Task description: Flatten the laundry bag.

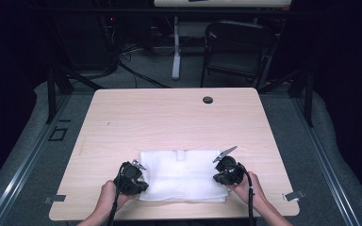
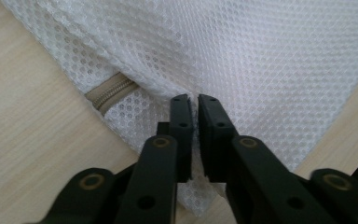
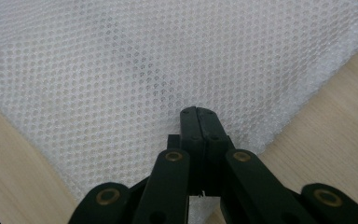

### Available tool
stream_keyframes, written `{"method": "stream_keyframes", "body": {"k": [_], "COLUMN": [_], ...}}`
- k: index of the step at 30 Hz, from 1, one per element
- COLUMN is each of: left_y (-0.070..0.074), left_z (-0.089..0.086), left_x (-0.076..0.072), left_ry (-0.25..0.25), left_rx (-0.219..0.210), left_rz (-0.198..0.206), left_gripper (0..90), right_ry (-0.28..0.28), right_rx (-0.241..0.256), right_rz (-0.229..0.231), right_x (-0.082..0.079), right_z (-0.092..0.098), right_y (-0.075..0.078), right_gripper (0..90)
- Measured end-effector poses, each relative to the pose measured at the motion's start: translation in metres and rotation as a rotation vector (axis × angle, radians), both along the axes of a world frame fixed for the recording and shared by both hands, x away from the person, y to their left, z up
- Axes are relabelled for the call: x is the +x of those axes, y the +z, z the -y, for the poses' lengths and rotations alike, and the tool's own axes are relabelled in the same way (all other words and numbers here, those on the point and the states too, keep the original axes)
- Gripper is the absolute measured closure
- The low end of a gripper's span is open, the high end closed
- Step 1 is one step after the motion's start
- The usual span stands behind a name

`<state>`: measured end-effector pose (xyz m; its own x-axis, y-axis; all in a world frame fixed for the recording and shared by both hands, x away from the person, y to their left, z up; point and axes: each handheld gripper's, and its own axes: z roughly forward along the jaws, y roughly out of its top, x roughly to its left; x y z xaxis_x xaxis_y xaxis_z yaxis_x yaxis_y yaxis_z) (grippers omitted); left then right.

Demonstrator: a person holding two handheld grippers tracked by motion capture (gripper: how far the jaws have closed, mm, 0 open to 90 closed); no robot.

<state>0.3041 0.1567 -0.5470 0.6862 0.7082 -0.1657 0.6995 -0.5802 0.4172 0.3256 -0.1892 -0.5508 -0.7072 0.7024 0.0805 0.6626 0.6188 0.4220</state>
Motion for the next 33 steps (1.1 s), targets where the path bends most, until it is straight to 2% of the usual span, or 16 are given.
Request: {"method": "stream_keyframes", "body": {"k": [3, 4, 8, 11, 15, 16, 17, 18, 19, 20, 21, 22, 24, 25, 29, 33], "left_y": [0.01, 0.012, 0.016, 0.013, 0.004, 0.003, 0.001, 0.0, -0.001, -0.002, -0.003, -0.004, -0.006, -0.006, -0.006, -0.005], "left_z": [0.001, 0.002, 0.016, 0.035, 0.056, 0.06, 0.063, 0.065, 0.068, 0.069, 0.069, 0.069, 0.067, 0.066, 0.066, 0.066], "left_x": [-0.003, -0.005, -0.014, -0.021, -0.026, -0.027, -0.028, -0.027, -0.027, -0.026, -0.026, -0.025, -0.024, -0.024, -0.023, -0.022], "left_ry": [-0.013, -0.025, -0.126, -0.198, -0.27, -0.292, -0.303, -0.312, -0.312, -0.317, -0.323, -0.319, -0.312, -0.311, -0.318, -0.311], "left_rx": [-0.005, -0.024, -0.054, -0.042, -0.011, 0.008, 0.009, 0.012, 0.025, 0.028, 0.025, 0.033, 0.01, 0.017, 0.007, -0.005], "left_rz": [0.062, 0.073, 0.115, 0.107, 0.088, 0.092, 0.089, 0.083, 0.088, 0.088, 0.086, 0.091, 0.079, 0.079, 0.088, 0.085], "left_gripper": [60.1, 54.1, 38.1, 32.7, 31.3, 32.9, 36.4, 38.7, 42.2, 48.8, 52.9, 57.2, 64.9, 68.8, 83.1, 88.4], "right_ry": [-0.002, 0.0, 0.001, -0.003, 0.001, 0.001, 0.004, -0.003, -0.009, 0.013, 0.018, 0.018, 0.011, 0.011, -0.005, -0.018], "right_rx": [0.0, -0.005, 0.003, 0.016, 0.015, 0.014, 0.01, 0.03, 0.054, 0.031, 0.041, 0.045, 0.05, 0.059, 0.067, 0.076], "right_rz": [0.01, 0.009, -0.004, 0.001, -0.002, -0.002, 0.001, -0.008, -0.008, -0.012, -0.013, -0.011, 0.004, -0.002, 0.015, 0.019], "right_x": [0.0, 0.0, 0.0, 0.001, 0.001, 0.001, 0.002, 0.002, 0.001, 0.002, 0.002, 0.002, 0.0, 0.001, 0.001, 0.0], "right_z": [-0.001, -0.001, -0.001, -0.002, -0.001, -0.001, 0.0, -0.001, -0.002, -0.002, -0.002, -0.003, -0.003, -0.002, 0.001, 0.005], "right_y": [0.0, 0.0, 0.001, 0.0, 0.0, 0.0, 0.001, 0.001, 0.001, 0.003, 0.003, 0.005, 0.007, 0.009, 0.012, 0.018], "right_gripper": [90.0, 90.0, 90.0, 90.0, 88.9, 87.0, 80.8, 75.1, 73.6, 69.8, 64.0, 62.8, 55.6, 51.4, 42.4, 40.8]}}
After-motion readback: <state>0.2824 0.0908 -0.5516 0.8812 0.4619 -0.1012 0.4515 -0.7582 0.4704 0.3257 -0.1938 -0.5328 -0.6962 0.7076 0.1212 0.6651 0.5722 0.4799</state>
